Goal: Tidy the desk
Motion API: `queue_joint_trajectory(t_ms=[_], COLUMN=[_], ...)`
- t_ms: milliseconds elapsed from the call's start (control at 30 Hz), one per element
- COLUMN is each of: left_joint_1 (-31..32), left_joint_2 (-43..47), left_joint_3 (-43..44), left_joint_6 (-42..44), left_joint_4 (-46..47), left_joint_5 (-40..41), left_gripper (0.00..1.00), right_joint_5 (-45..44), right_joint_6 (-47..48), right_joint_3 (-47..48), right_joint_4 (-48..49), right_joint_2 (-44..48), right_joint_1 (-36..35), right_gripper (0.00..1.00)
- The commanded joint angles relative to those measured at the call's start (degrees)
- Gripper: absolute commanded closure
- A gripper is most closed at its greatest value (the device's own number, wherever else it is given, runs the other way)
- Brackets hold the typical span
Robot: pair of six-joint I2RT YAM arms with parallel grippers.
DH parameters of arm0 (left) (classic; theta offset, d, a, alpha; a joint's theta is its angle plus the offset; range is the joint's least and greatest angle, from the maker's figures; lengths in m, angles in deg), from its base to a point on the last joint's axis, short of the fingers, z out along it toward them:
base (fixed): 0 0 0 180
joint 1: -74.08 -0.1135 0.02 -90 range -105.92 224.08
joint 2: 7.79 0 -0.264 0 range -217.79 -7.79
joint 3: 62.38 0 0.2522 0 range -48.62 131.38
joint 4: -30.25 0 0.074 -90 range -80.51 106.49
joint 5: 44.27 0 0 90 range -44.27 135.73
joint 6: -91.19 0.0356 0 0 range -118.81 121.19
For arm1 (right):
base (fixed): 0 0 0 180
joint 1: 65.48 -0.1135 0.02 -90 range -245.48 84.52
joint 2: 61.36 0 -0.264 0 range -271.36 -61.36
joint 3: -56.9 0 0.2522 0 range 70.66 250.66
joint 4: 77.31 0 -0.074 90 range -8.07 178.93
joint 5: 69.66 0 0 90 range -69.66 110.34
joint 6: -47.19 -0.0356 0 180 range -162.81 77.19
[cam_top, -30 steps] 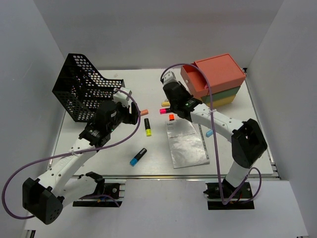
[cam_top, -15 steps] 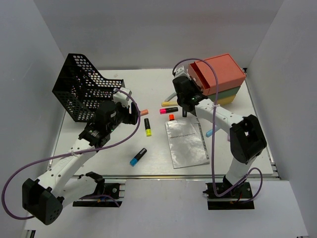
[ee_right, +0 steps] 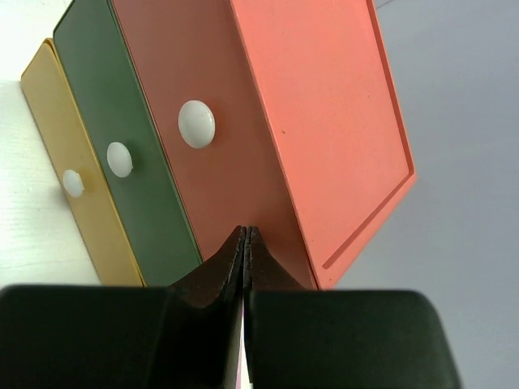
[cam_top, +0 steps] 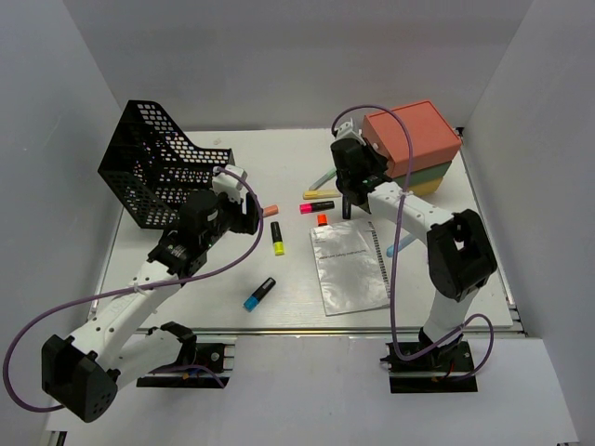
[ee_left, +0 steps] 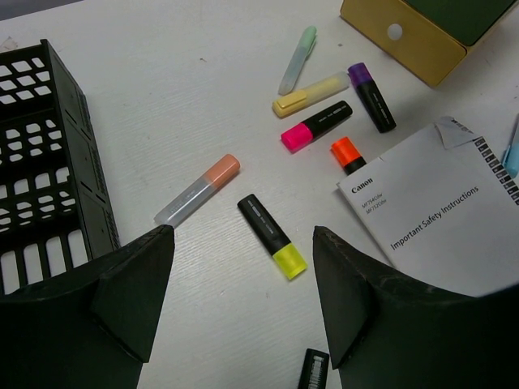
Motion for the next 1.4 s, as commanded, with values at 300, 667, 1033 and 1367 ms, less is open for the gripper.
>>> queue_joint_trajectory(t_ms=[300, 667, 1033, 1367], left_joint_1=[-0.1, -0.1, 1.2, 3.5], left_joint_2=[2.1, -10.5, -39.8, -65.3], left_joint_3=[-0.5, -1.8, 18.7, 42.1], left_joint_6=[0.1, -15.8, -42.6, -54.1], left_joint_4=[1.8, 20.8, 37.4, 35.9], left_joint_5=[-1.7, -31.6, -31.7, -29.4], left_gripper=[0.21, 0.66, 0.76, 0.37], right_joint_5=[17.7, 76.0, 90.4, 123.4], right_joint_6=[-5.9, -5.8, -23.1, -22.8], right_joint_3=[3.8, -4.3, -28.7, -33.2], right_joint_4=[-12.5, -33.7, -17.6, -15.1], right_joint_2=[5.9, 32.7, 49.7, 42.1], right_joint_1=[0.9, 8.4, 29.5, 45.7], right_gripper=[1.00, 0.47, 1.00, 0.47])
